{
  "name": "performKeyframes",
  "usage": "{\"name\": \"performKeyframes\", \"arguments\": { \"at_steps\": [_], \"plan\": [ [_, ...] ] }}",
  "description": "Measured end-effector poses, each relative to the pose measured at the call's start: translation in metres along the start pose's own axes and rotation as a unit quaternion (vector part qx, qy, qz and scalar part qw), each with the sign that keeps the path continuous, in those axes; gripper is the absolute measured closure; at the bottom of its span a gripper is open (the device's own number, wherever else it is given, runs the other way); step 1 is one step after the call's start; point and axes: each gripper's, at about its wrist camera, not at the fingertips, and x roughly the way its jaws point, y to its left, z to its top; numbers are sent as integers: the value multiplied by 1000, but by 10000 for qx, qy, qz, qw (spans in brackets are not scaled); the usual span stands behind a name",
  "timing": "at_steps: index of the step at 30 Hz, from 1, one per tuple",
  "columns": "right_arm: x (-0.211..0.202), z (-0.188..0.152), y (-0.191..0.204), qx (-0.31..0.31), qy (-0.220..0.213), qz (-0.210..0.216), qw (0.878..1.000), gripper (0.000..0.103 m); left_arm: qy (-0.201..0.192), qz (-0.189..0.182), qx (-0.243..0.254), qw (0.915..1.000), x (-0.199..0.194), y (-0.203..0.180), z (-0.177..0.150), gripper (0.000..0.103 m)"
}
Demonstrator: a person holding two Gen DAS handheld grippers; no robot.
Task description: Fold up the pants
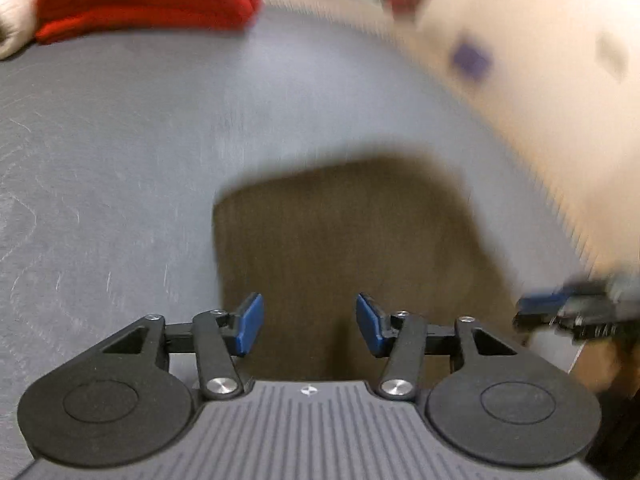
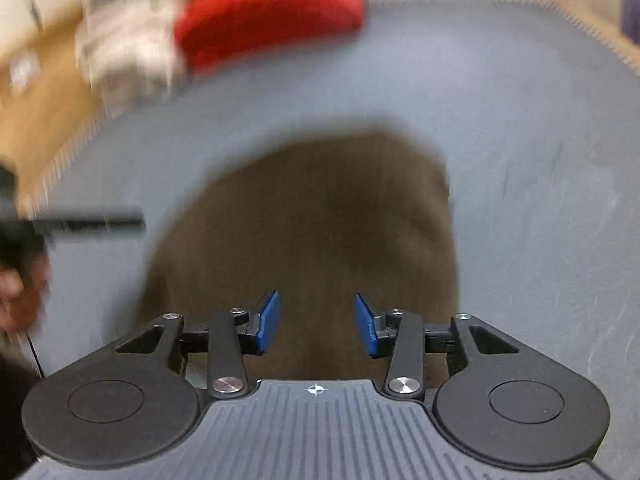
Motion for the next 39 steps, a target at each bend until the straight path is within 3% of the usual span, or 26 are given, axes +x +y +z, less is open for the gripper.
{"name": "performKeyframes", "arguments": {
  "at_steps": [1, 2, 3, 5, 10, 14, 16, 18, 21, 23, 24, 26, 29, 33, 35, 36, 37, 39],
  "plan": [
    [16, -9, 4, -329, 415, -279, 9982, 60, 446, 333, 252, 9981, 14, -5, -9, 50],
    [23, -16, 9, -694, 493, -435, 9954, 60, 733, 628, 449, 9943, 24, -8, -20, 50],
    [23, -18, 16, -1031, 439, -513, 9924, 60, 748, 783, 557, 9926, 24, -11, -26, 50],
    [14, -16, 17, -1006, 285, -483, 9933, 60, 681, 851, 622, 9921, 10, -17, -21, 51],
    [-21, -17, 12, -644, -462, -313, 9964, 60, 37, 989, 767, 9921, -63, -34, 12, 48],
    [-33, -13, 8, -445, -801, -245, 9955, 60, -479, 955, 817, 9909, -114, -47, 25, 32],
    [-36, -14, 8, -354, -899, -292, 9949, 60, -926, 974, 793, 9877, -131, -52, 24, 25],
    [-36, -14, 7, -297, -982, -338, 9941, 60, -1291, 990, 777, 9836, -136, -57, 18, 24],
    [-35, -13, 15, -331, -1024, -440, 9932, 60, -1477, 913, 580, 9831, -118, -58, 3, 24],
    [-35, -16, 15, -348, -1044, -518, 9926, 60, -1013, 864, 272, 9907, -95, -52, 1, 26],
    [-35, -17, 13, -327, -1053, -547, 9924, 60, -773, 800, 71, 9938, -88, -50, 5, 32],
    [-40, -17, 10, -255, -1056, -590, 9923, 60, -756, 599, -117, 9953, -82, -40, 8, 37],
    [-41, -17, 3, -136, -1051, -617, 9924, 60, -426, 240, -140, 9987, -65, -32, 12, 59],
    [-34, -19, -4, -86, -804, -577, 9951, 60, 433, -408, 86, 9982, -29, -39, 5, 59],
    [-8, -26, -9, -219, 72, -745, 9970, 60, 839, -251, 491, 9949, -9, -51, -6, 59],
    [6, -33, -12, -324, 474, -955, 9938, 54, 1202, -41, 723, 9901, 6, -57, -15, 59],
    [12, -36, -14, -344, 572, -1027, 9925, 48, 1456, 147, 896, 9852, 16, -59, -21, 59],
    [7, -30, -15, -250, 432, -876, 9949, 50, 1454, 281, 1110, 9827, 18, -62, -21, 58]
  ]
}}
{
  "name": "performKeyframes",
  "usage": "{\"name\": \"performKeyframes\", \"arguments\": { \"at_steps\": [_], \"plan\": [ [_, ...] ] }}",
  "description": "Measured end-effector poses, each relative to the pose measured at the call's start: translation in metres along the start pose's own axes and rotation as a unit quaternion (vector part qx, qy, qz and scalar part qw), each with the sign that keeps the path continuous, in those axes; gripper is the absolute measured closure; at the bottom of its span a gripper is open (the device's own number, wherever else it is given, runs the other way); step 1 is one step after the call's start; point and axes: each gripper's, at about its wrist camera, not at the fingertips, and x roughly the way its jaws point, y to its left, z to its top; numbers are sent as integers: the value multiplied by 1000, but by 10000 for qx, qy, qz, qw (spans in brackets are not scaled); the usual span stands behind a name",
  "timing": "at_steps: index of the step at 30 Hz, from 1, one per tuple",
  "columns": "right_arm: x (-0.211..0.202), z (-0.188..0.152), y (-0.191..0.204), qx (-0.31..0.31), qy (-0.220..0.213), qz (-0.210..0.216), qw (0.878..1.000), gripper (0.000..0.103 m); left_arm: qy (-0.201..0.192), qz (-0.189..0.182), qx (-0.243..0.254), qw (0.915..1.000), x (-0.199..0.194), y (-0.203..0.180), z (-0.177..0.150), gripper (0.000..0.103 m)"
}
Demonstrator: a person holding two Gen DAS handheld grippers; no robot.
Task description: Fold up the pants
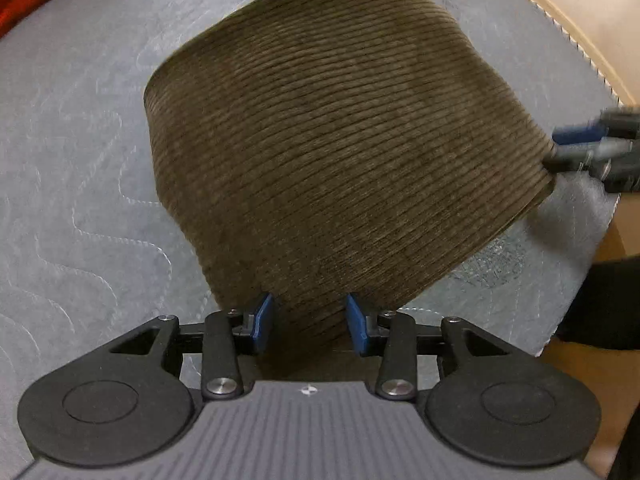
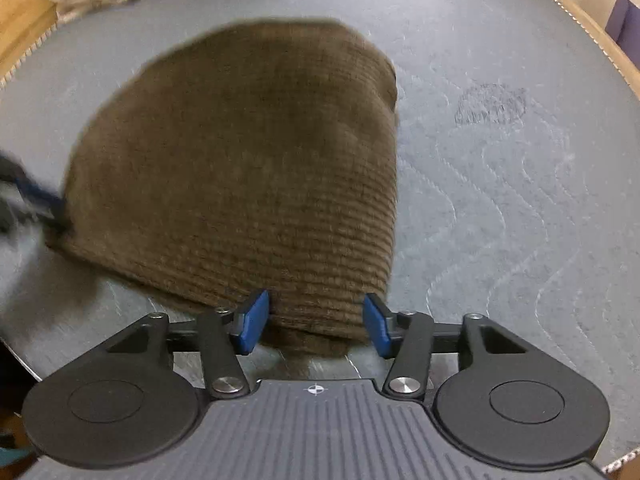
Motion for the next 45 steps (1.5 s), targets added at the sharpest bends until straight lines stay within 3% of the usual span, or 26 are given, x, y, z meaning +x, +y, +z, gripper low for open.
{"name": "performKeyframes", "arguments": {
  "at_steps": [5, 8, 10, 15, 20, 23, 29, 35, 38, 40, 45],
  "plan": [
    [-29, 21, -7, 371, -1006, 132, 9941, 51, -1133, -282, -544, 9917, -37, 18, 20, 56],
    [-36, 39, -9, 715, -1771, 90, 9816, 51, -1340, 23, -756, 9881, -39, 22, 26, 56],
    [-27, 52, -9, 853, -2020, -84, 9756, 50, -1372, 197, -776, 9873, -34, 20, 30, 56],
    [4, 94, -1, 994, -2159, -265, 9710, 50, -1532, 310, -939, 9832, -33, 22, 41, 56],
    [52, 129, 4, 776, -1843, -546, 9783, 50, -1566, 320, -1163, 9803, -24, 30, 55, 56],
    [90, 136, 3, 457, -1480, -922, 9836, 49, -1528, 384, -1166, 9806, -25, 35, 58, 56],
    [122, 146, -1, 488, -1300, -1017, 9851, 48, -1449, 425, -1201, 9812, -20, 42, 59, 56],
    [130, 147, -4, 581, -1268, -1044, 9847, 48, -1411, 377, -1199, 9820, -19, 40, 59, 56],
    [127, 146, -5, 608, -1296, -1044, 9842, 48, -998, 638, -1020, 9877, -3, 37, 56, 55],
    [117, 144, -6, 738, -1409, -993, 9823, 48, -865, 744, -983, 9886, 5, 37, 55, 52],
    [57, 137, 3, 833, -1872, -969, 9740, 45, -1033, 743, -1204, 9845, -7, 41, 51, 50]
  ]
}}
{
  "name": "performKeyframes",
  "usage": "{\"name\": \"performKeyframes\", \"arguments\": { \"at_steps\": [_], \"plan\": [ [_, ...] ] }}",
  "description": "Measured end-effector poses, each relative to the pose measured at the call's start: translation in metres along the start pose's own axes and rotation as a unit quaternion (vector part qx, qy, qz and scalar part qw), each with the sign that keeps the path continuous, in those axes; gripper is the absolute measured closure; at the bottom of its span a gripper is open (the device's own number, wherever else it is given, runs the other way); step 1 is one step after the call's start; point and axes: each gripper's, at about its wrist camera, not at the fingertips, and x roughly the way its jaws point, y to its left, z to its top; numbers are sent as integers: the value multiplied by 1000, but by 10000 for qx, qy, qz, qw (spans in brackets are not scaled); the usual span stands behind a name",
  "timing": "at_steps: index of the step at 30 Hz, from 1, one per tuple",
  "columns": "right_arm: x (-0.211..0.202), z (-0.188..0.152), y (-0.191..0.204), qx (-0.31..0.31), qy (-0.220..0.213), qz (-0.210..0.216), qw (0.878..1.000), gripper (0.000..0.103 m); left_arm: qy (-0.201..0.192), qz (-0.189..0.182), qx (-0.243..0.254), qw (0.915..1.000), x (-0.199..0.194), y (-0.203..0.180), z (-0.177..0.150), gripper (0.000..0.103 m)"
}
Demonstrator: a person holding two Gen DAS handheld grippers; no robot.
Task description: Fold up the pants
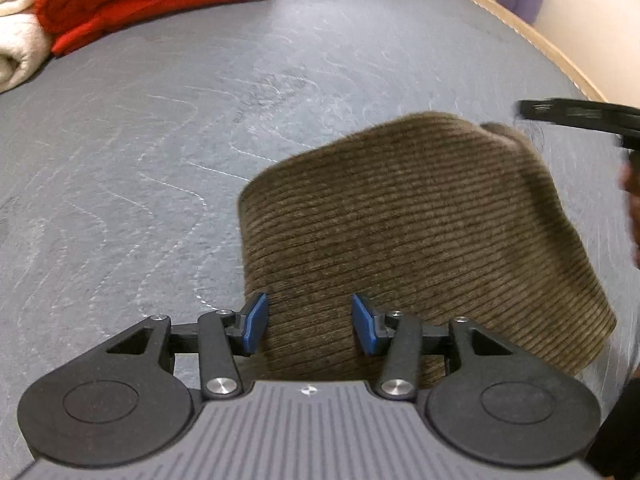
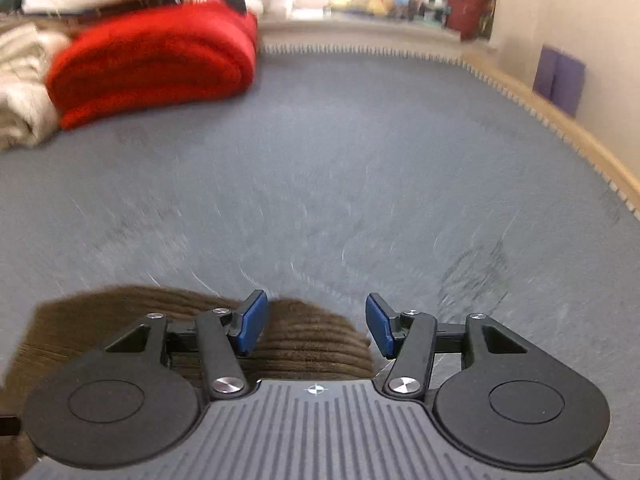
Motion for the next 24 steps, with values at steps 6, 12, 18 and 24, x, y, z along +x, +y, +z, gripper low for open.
{"name": "performKeyframes", "arguments": {
  "at_steps": [6, 12, 18, 24],
  "plan": [
    [-105, 3, -3, 209, -602, 122, 9979, 21, -880, 272, 53, 9957, -49, -5, -6, 20],
    [-198, -35, 2, 265, -937, 329, 9947, 7, -2060, 618, 167, 9764, -139, -20, -24, 5],
    [-226, -93, 8, 427, -735, 300, 9959, 4, -2317, 542, -295, 9708, -204, -36, -56, 0],
    [-207, -118, 15, 212, -205, 83, 9995, 4, -1148, 402, -802, 9893, -163, -58, -98, 0]
  ]
}}
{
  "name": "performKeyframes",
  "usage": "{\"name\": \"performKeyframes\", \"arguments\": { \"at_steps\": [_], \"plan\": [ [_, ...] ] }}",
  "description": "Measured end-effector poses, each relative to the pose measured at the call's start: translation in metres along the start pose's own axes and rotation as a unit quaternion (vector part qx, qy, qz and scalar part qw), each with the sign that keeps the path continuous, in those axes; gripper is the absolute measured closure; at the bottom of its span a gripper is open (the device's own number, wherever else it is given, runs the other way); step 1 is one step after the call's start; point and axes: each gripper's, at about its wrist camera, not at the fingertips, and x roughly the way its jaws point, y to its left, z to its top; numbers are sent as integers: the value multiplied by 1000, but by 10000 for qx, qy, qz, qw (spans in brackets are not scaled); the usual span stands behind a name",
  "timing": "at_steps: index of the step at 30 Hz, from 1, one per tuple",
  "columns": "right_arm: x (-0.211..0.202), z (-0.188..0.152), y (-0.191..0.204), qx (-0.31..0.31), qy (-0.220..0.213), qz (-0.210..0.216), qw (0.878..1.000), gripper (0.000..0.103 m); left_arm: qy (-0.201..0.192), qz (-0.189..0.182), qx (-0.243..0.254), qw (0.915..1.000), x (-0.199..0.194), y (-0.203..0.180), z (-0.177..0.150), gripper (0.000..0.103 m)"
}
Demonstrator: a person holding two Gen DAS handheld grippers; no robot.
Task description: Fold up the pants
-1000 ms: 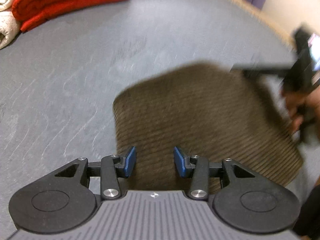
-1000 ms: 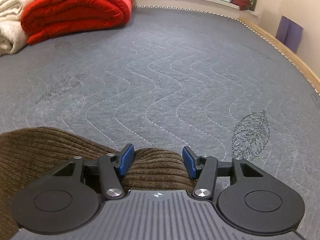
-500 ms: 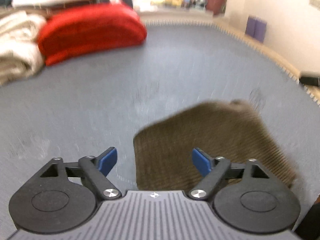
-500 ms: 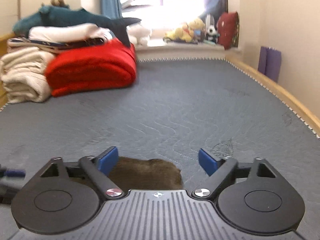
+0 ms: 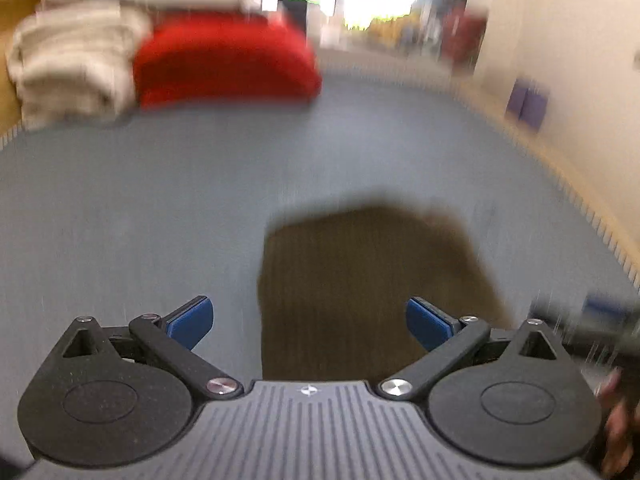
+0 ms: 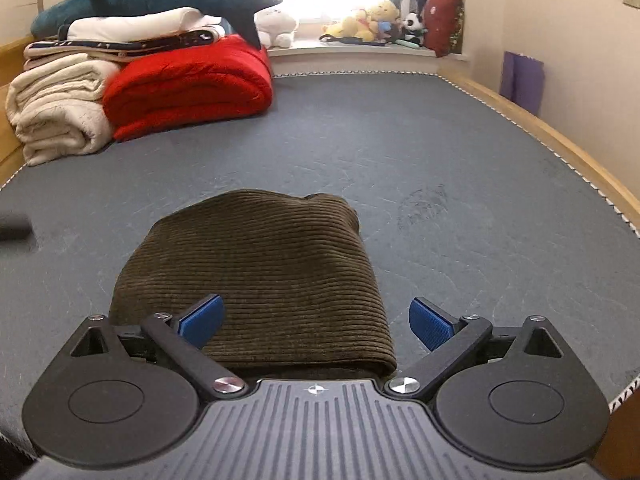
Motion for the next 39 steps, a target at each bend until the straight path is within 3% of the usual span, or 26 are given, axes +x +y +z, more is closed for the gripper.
{"name": "performKeyframes", "arguments": {
  "at_steps": [1, 3, 9, 17, 39],
  "plan": [
    [3, 1, 0, -20, 4, -34, 10000, 4, 315, -104, -93, 9994, 9, -1, -2, 0],
    [11, 3, -1, -3, 74, -141, 9999, 4, 437, -501, -188, 9976, 19, -1, -1, 0],
    [29, 2, 3, -97, 289, -94, 9995, 4, 521, -9, 338, 9981, 49, -14, 1, 0],
    [33, -3, 3, -334, 435, -90, 9985, 4, 804, -72, 16, 9967, 77, 3, 3, 0],
    [36, -2, 6, -419, 485, -148, 9978, 4, 798, -36, -182, 9966, 73, 6, 3, 0]
  ]
}}
